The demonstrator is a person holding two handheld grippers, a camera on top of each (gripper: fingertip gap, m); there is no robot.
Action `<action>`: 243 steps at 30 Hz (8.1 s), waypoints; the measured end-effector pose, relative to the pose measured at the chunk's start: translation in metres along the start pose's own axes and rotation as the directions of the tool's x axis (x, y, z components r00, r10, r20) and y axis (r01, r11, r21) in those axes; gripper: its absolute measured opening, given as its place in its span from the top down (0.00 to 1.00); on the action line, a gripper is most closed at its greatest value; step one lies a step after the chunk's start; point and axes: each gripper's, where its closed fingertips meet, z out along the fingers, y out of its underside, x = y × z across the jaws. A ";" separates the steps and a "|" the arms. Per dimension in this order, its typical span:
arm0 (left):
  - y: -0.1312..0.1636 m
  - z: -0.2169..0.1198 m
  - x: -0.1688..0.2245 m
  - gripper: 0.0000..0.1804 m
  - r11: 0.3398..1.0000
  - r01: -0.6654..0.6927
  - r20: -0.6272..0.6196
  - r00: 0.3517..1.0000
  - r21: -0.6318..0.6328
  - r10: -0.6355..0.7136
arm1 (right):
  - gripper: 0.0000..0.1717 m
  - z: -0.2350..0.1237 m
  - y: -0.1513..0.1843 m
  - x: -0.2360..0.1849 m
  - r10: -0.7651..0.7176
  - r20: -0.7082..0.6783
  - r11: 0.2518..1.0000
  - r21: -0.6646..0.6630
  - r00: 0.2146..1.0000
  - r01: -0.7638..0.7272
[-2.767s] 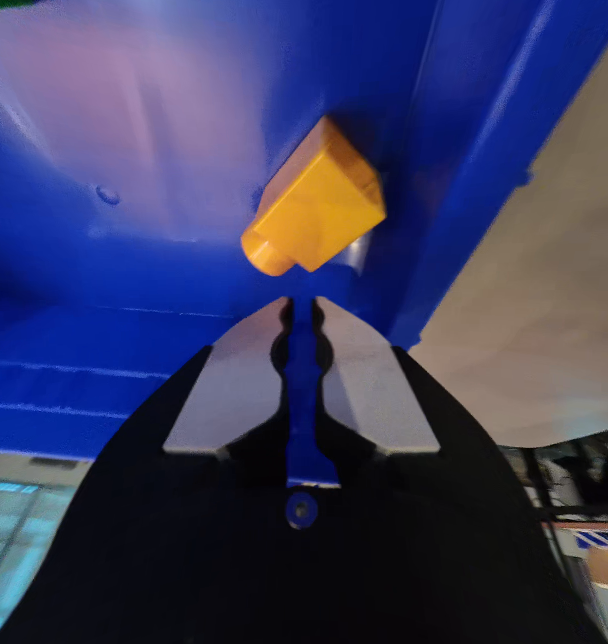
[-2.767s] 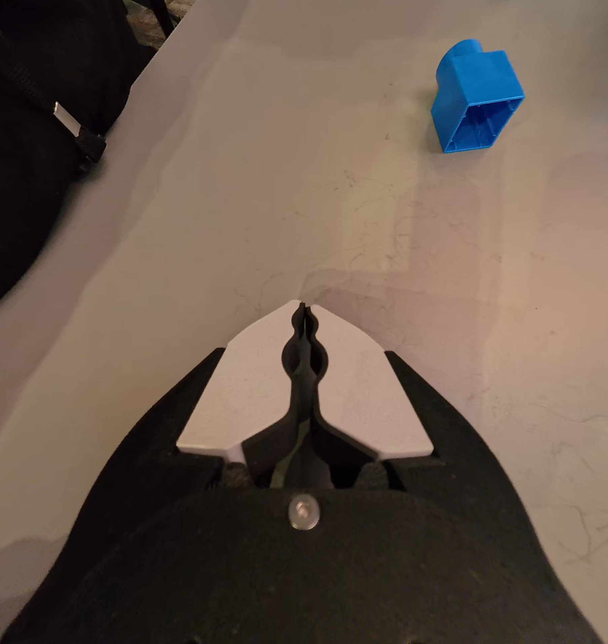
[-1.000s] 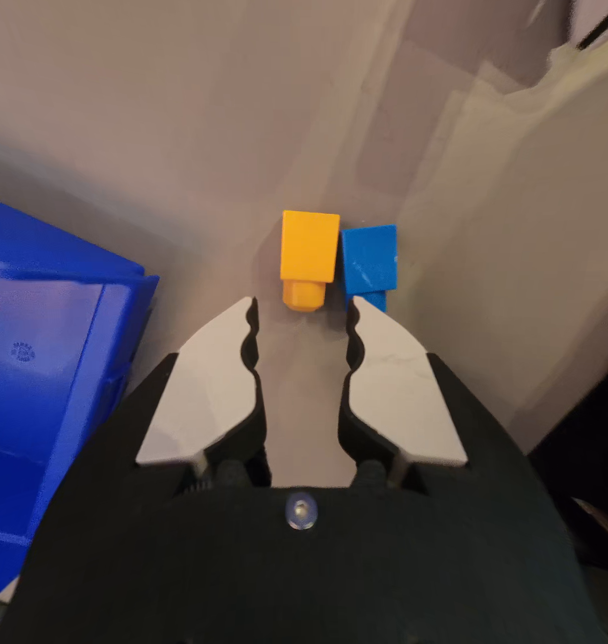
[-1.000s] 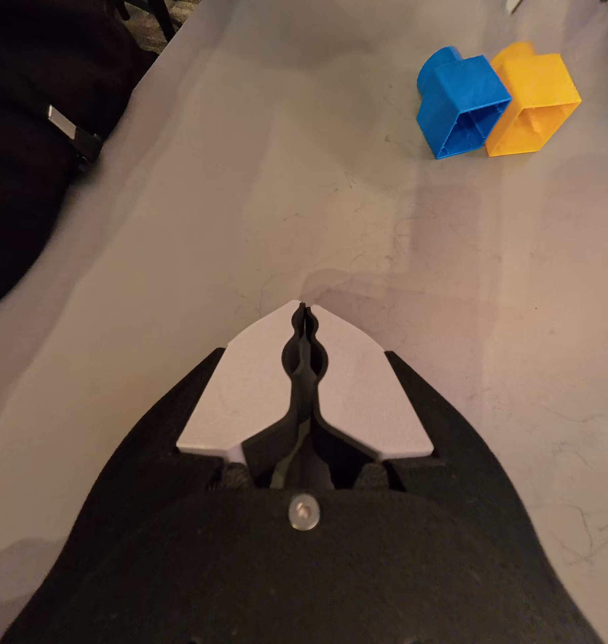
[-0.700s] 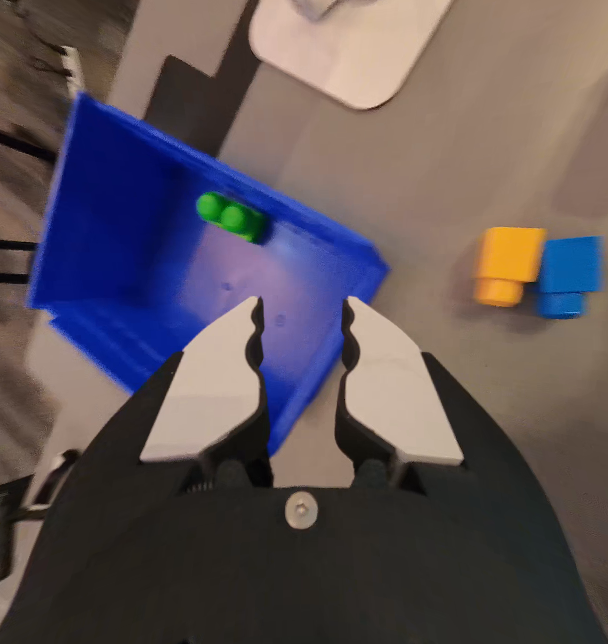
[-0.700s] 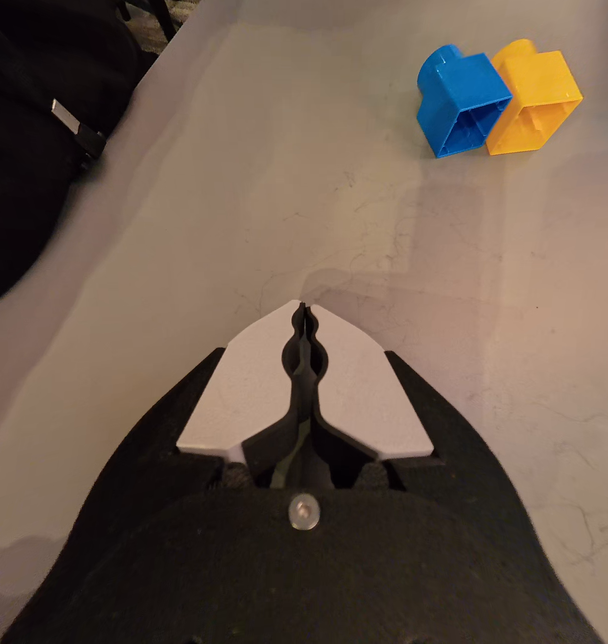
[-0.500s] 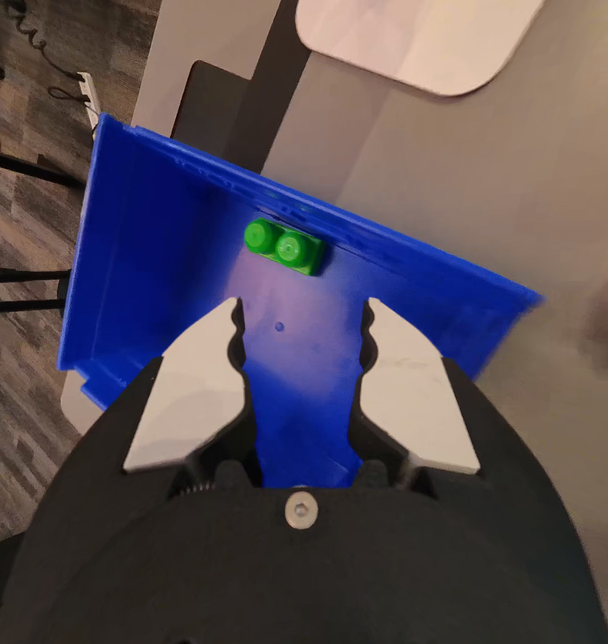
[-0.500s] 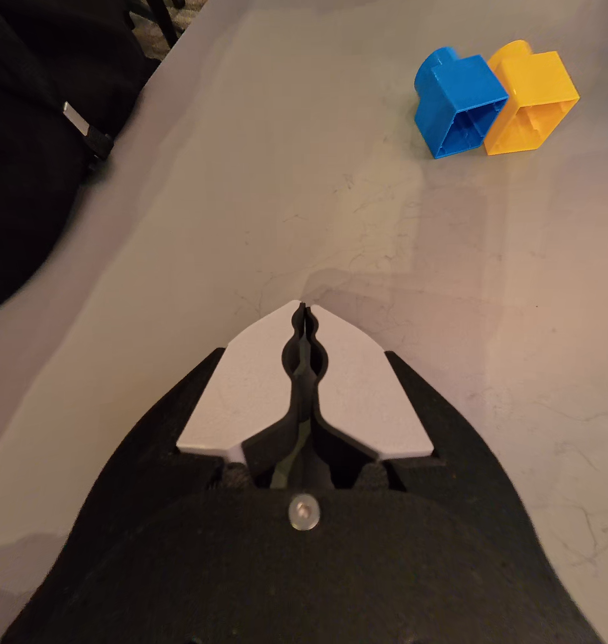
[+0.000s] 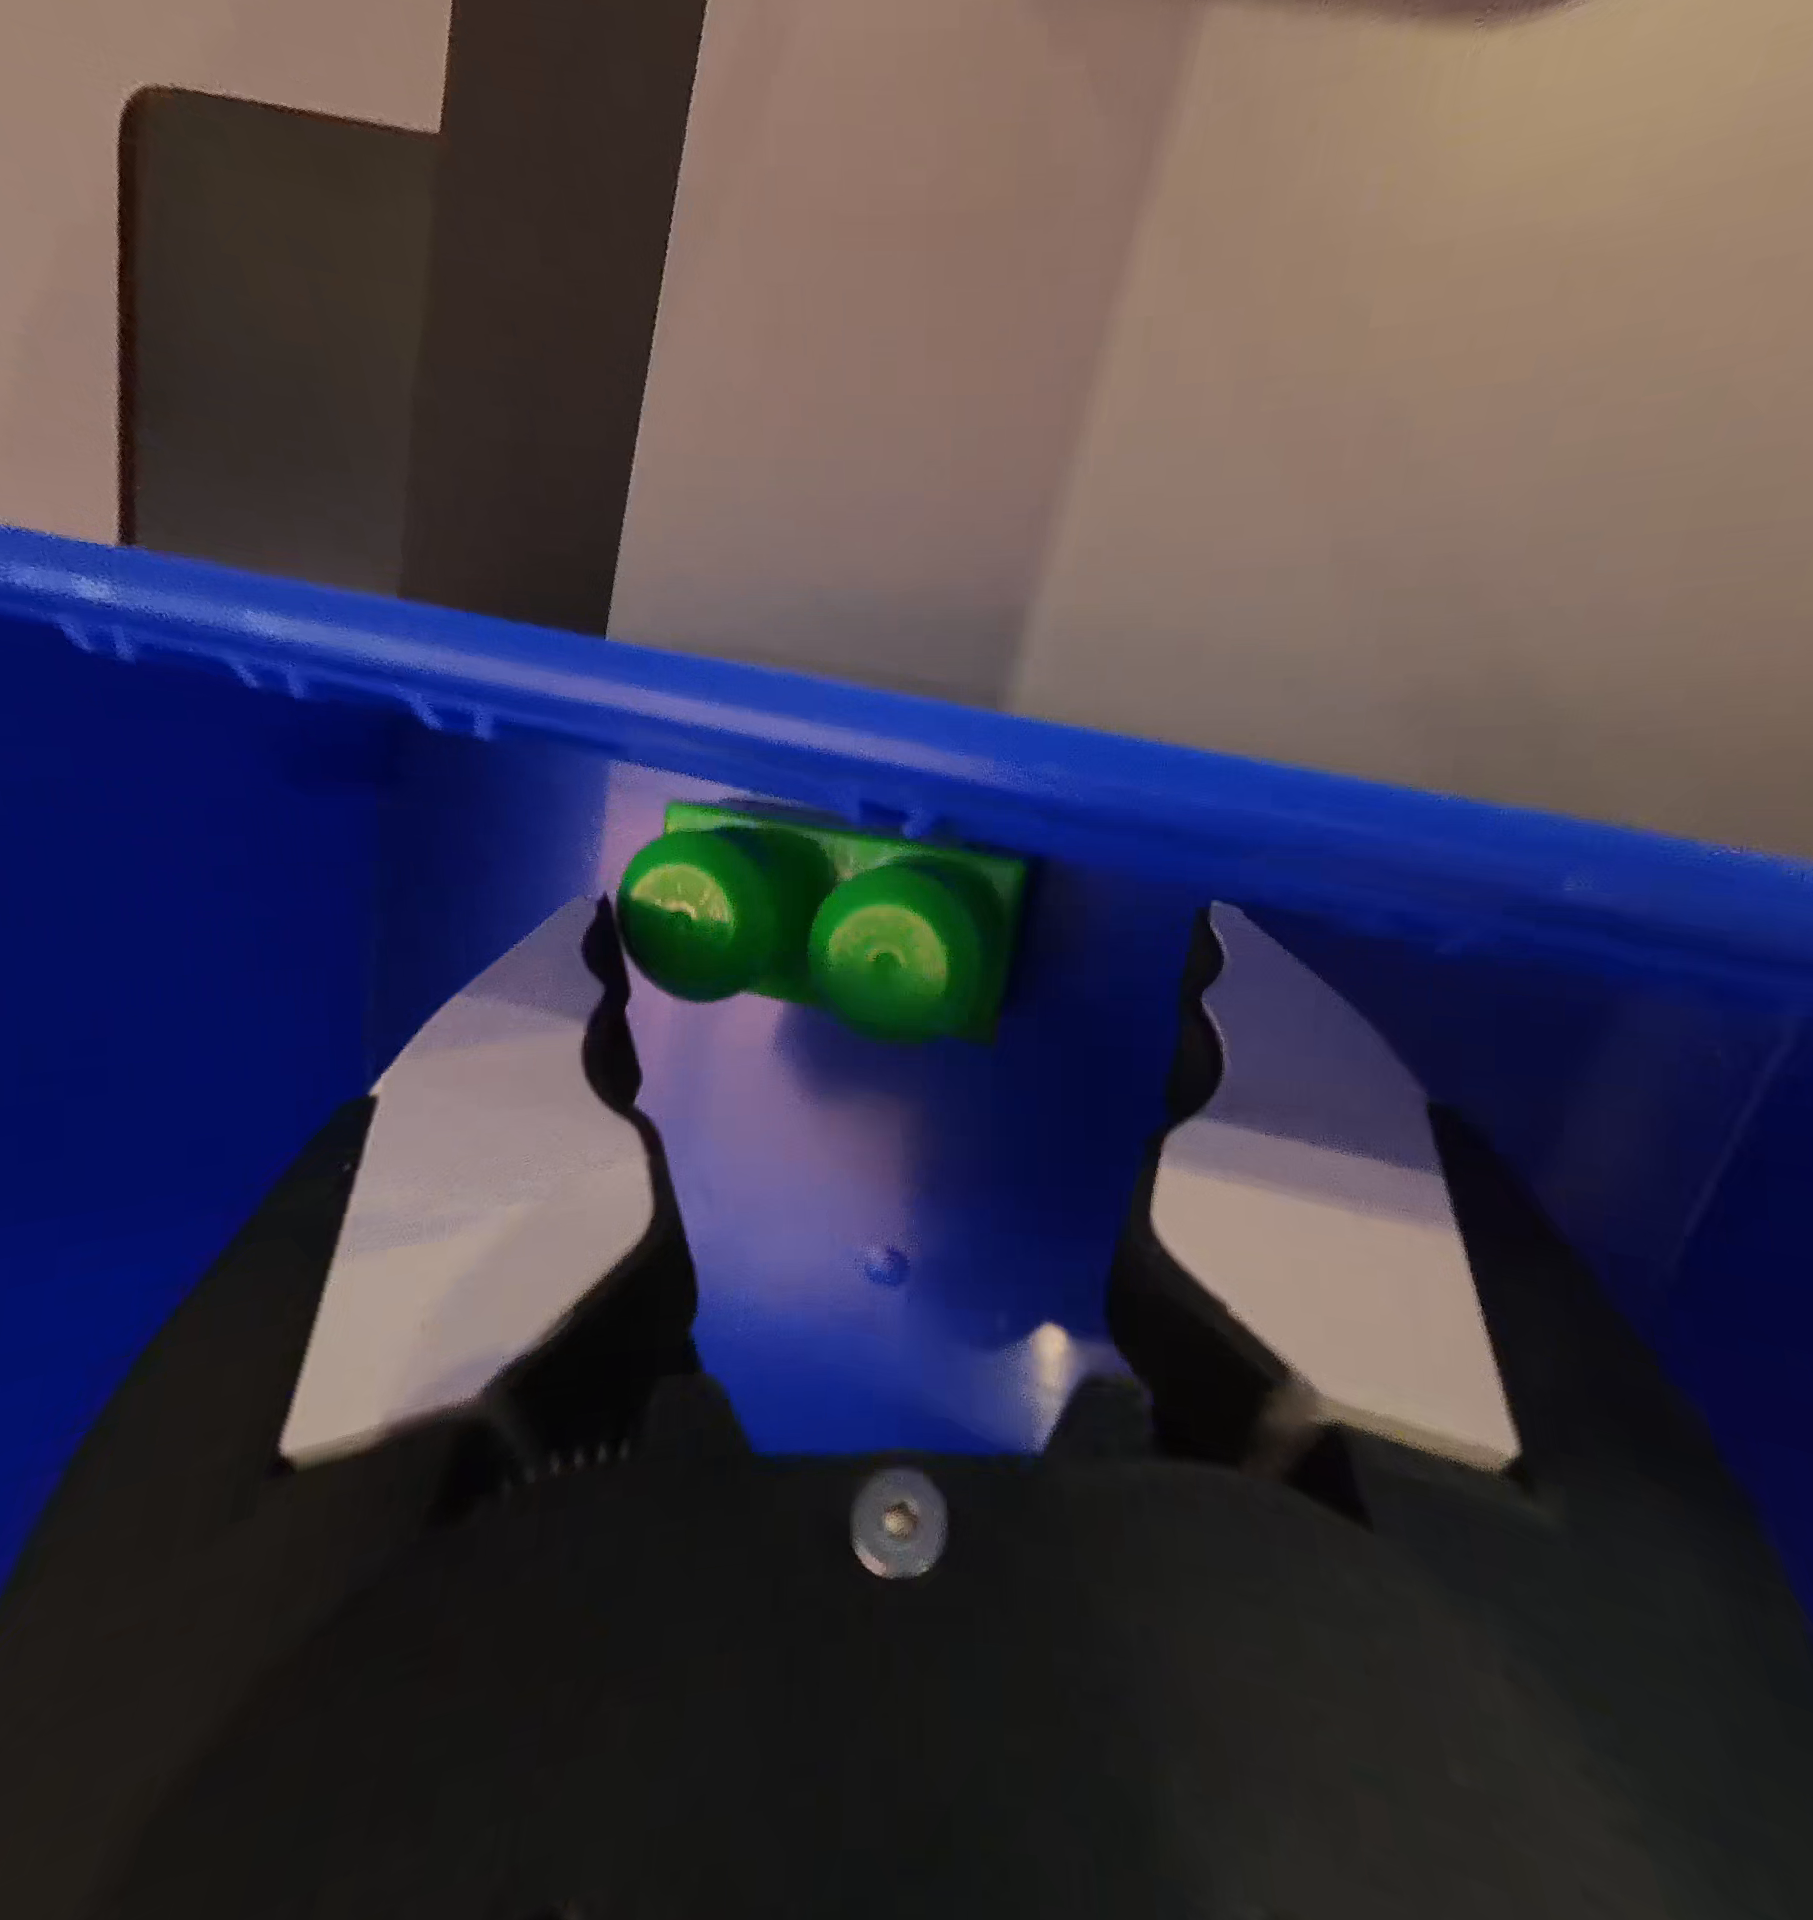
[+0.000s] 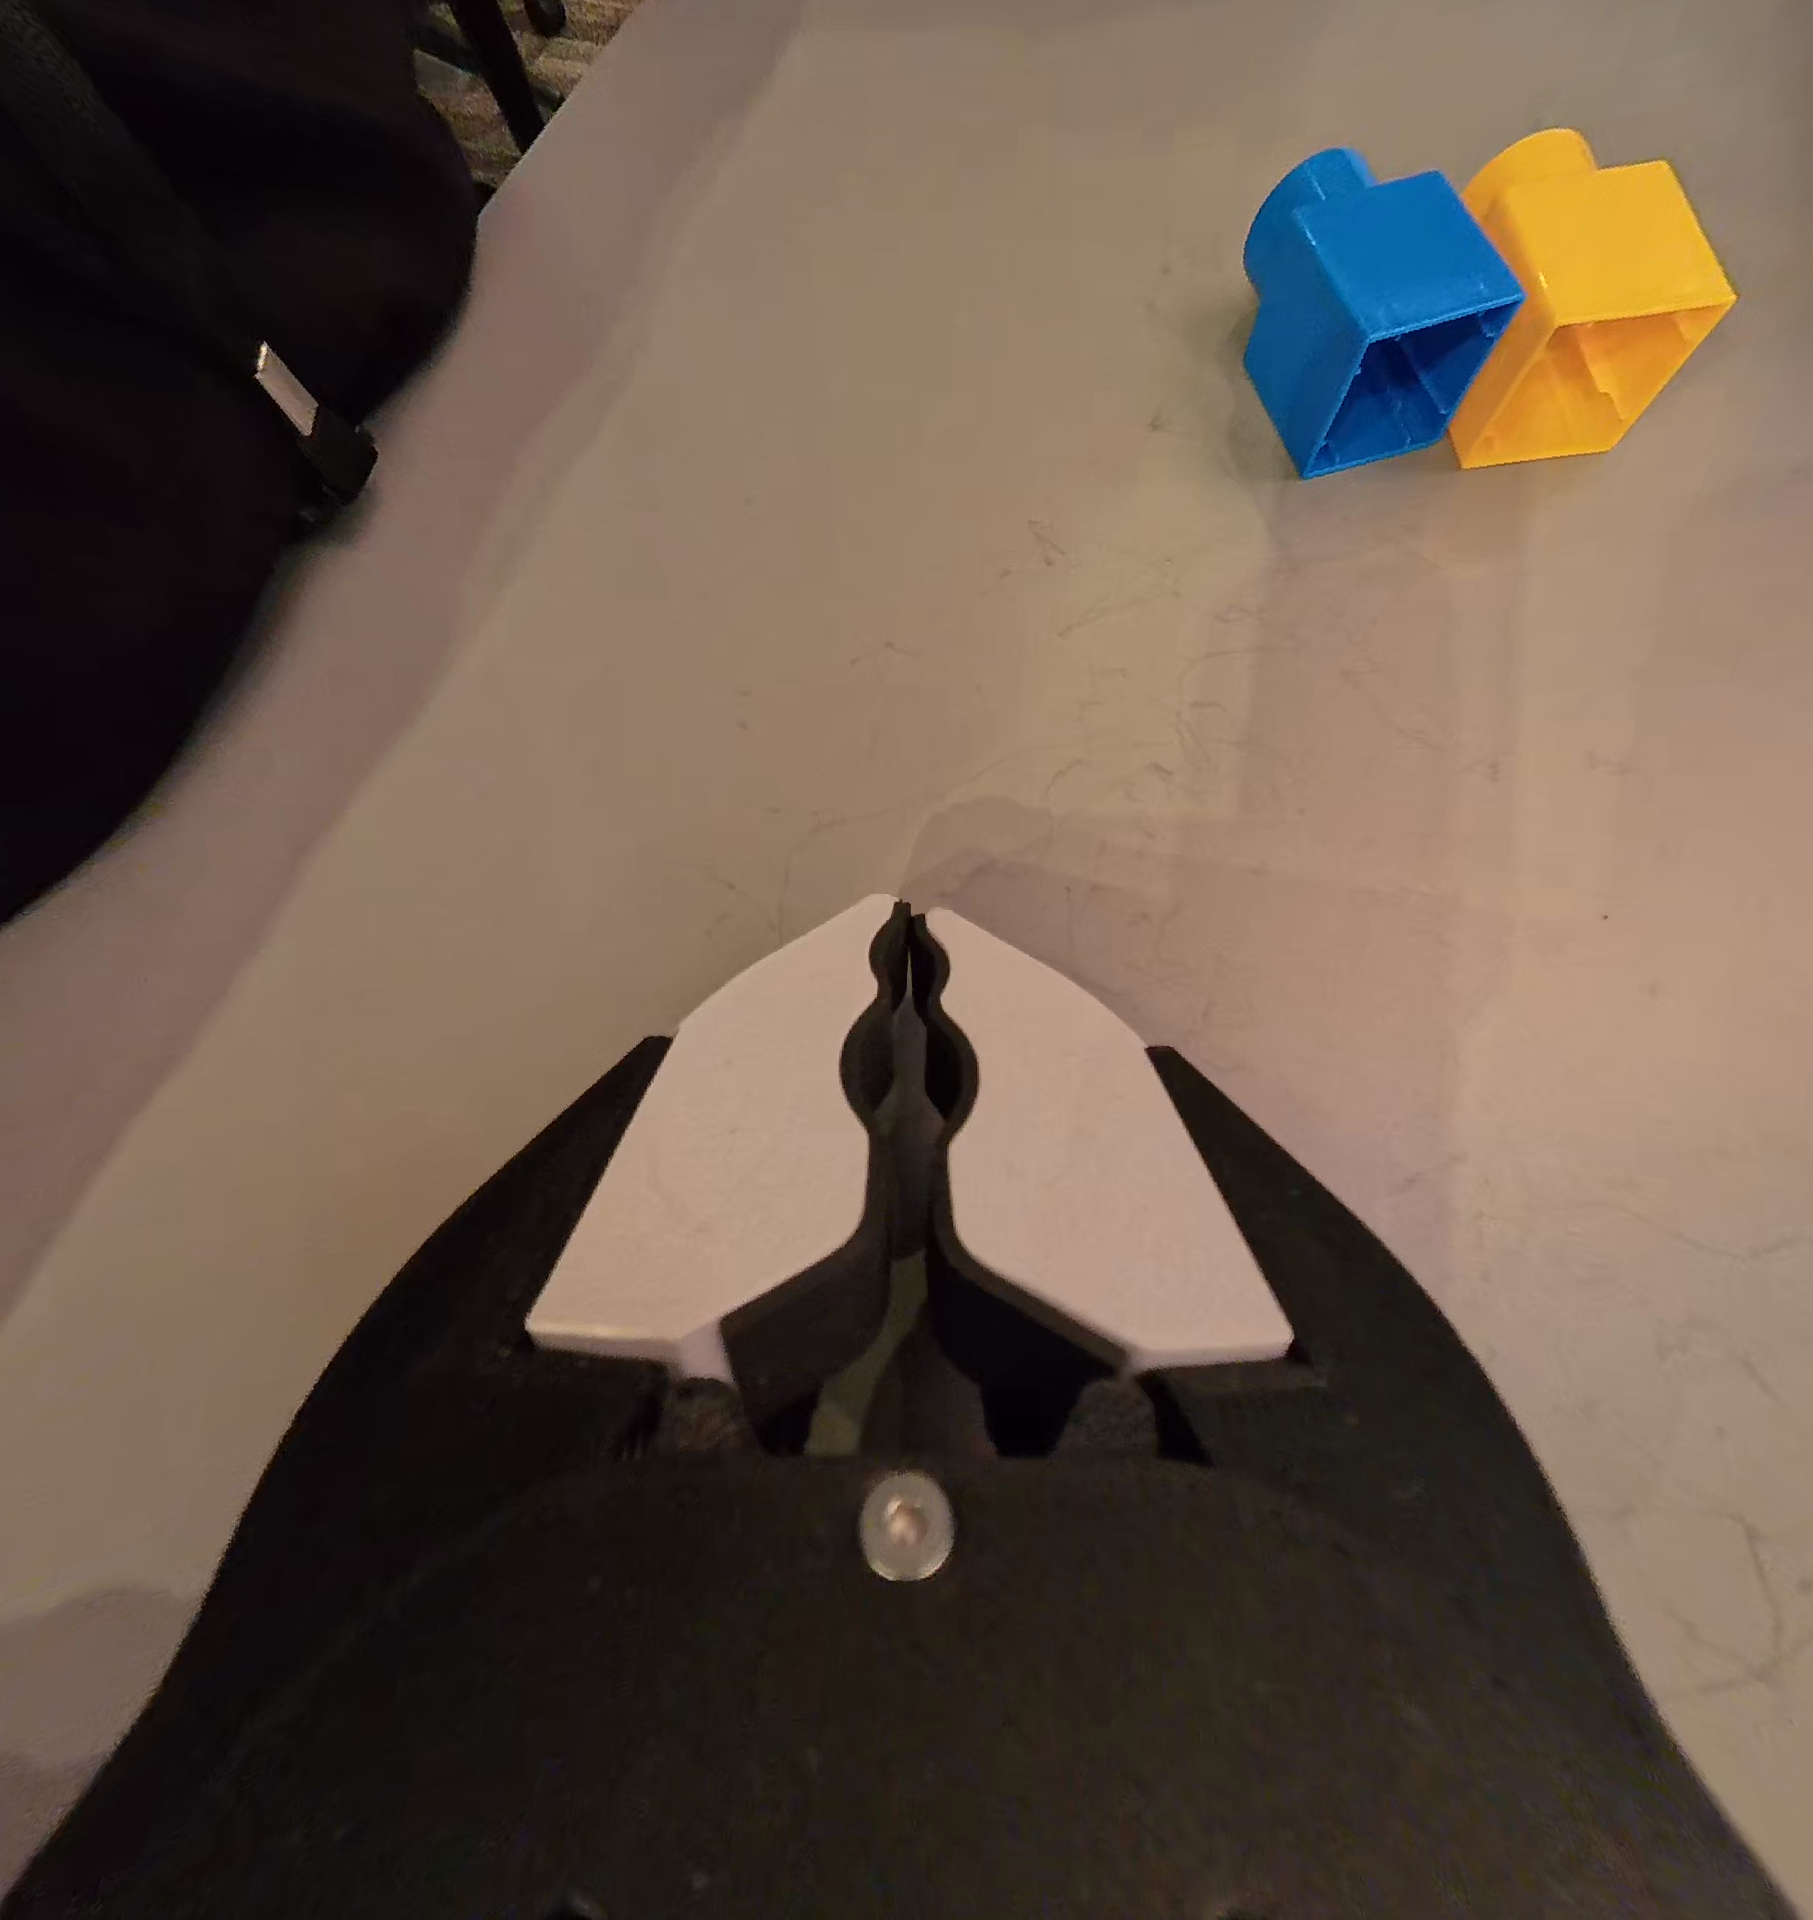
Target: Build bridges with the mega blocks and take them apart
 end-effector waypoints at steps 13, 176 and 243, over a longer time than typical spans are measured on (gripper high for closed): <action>0.007 -0.031 -0.012 0.60 0.986 0.164 0.072 0.983 0.035 -0.166 | 1.00 0.000 0.000 0.000 -0.002 -0.001 1.000 0.002 1.000 0.002; 0.006 -0.067 0.248 0.60 0.968 0.174 -0.040 0.985 0.179 -0.170 | 0.99 0.031 -0.117 0.126 -0.038 -0.261 0.940 0.318 0.965 0.124; -0.213 -0.286 0.207 0.59 -0.010 0.083 -0.084 0.990 0.997 -0.117 | 0.98 -0.129 -0.233 0.064 -0.014 -0.323 0.544 0.792 0.946 0.278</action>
